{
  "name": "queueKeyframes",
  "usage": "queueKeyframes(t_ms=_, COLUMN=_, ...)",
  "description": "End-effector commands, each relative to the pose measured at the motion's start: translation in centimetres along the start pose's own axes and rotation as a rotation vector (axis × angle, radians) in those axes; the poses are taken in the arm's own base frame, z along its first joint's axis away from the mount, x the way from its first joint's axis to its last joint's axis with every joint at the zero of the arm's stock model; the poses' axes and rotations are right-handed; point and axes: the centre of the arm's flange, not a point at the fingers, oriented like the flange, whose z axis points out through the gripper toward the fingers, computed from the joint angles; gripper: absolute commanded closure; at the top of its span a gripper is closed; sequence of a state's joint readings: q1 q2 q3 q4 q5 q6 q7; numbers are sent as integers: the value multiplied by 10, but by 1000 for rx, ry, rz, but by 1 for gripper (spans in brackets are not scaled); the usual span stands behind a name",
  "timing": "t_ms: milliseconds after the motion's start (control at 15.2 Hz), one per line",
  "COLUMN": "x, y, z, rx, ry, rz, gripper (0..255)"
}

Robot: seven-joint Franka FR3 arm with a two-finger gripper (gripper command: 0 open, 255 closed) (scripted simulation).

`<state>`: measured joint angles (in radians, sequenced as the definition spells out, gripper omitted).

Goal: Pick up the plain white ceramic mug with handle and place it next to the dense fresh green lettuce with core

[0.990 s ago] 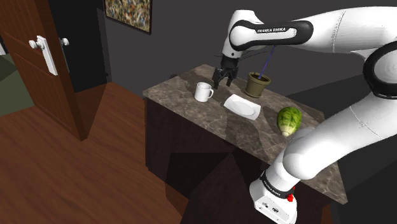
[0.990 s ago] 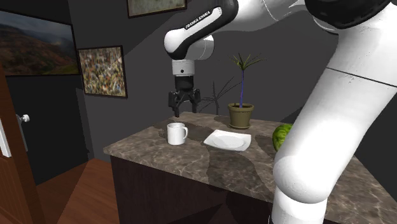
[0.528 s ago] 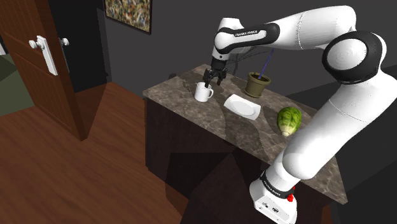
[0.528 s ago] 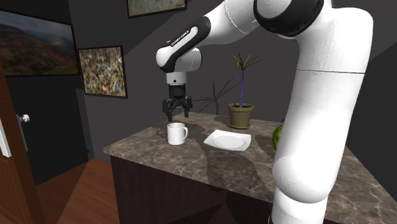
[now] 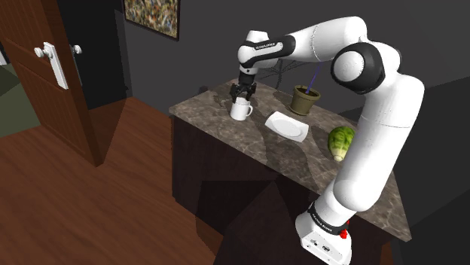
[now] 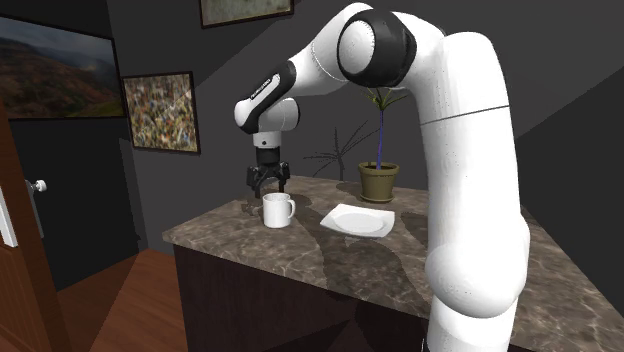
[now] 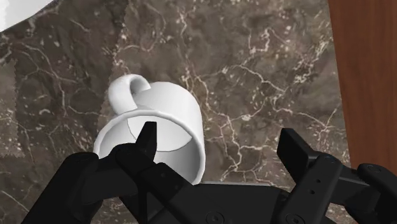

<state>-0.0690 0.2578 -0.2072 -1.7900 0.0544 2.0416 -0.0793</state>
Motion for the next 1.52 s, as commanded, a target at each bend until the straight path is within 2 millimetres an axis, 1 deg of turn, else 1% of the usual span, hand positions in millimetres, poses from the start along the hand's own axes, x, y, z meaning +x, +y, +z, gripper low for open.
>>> queueKeyframes(t_ms=0, x=21, y=5, z=13, rx=2, ry=5, rz=3, gripper=0)
queueKeyframes(t_ms=66, x=32, y=8, z=19, rx=3, ry=7, rz=5, gripper=0)
queueKeyframes(t_ms=132, x=39, y=9, z=23, rx=3, ry=9, rz=6, gripper=0)
queueKeyframes(t_ms=660, x=39, y=9, z=63, rx=3, ry=9, rz=6, gripper=0)
queueKeyframes(t_ms=1122, x=39, y=9, z=63, rx=3, ry=9, rz=6, gripper=0)
queueKeyframes(t_ms=1188, x=39, y=9, z=63, rx=3, ry=9, rz=6, gripper=255)
queueKeyframes(t_ms=1452, x=39, y=9, z=63, rx=3, ry=9, rz=6, gripper=255)
